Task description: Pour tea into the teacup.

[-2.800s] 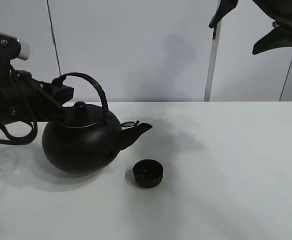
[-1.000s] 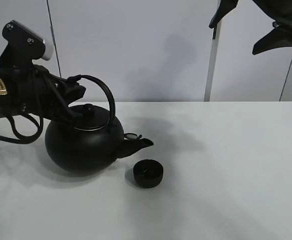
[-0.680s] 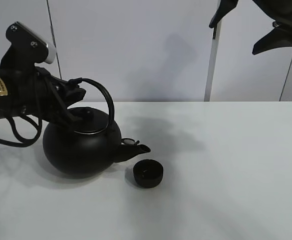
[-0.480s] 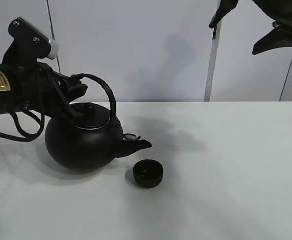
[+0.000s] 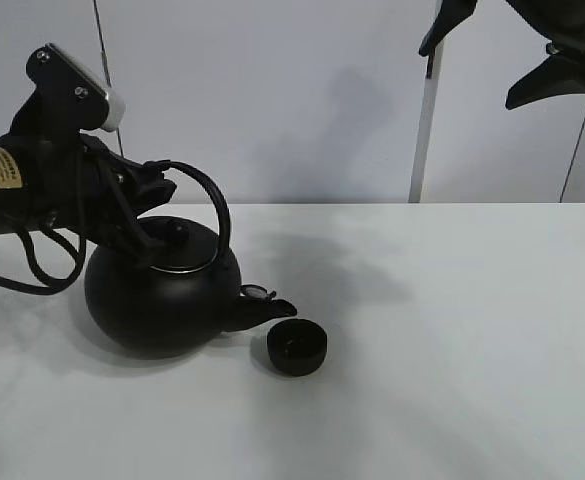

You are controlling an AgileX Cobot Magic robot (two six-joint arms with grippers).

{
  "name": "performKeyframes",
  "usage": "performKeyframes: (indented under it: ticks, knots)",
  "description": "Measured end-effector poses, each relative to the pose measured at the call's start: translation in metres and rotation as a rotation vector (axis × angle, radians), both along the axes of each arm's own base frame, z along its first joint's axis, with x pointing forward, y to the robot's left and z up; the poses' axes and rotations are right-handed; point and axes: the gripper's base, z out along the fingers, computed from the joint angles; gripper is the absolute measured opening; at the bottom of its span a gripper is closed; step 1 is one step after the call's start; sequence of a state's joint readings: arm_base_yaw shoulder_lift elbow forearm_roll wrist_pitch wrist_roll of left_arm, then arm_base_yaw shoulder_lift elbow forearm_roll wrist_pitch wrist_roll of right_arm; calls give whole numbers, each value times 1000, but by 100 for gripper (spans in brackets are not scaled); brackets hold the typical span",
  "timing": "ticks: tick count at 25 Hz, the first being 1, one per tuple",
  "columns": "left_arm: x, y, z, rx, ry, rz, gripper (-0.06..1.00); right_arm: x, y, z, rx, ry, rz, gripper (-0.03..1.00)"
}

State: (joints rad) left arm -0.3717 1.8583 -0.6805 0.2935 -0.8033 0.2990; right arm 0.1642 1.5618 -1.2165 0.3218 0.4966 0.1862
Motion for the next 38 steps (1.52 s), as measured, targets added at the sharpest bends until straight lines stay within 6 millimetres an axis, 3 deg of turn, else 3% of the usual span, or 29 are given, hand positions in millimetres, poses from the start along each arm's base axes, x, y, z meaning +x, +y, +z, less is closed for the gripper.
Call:
performKeyframes:
  ticks: [38]
  knots:
    - [9, -5, 6, 49, -17, -35, 10, 0, 0, 0, 0, 1, 0, 61]
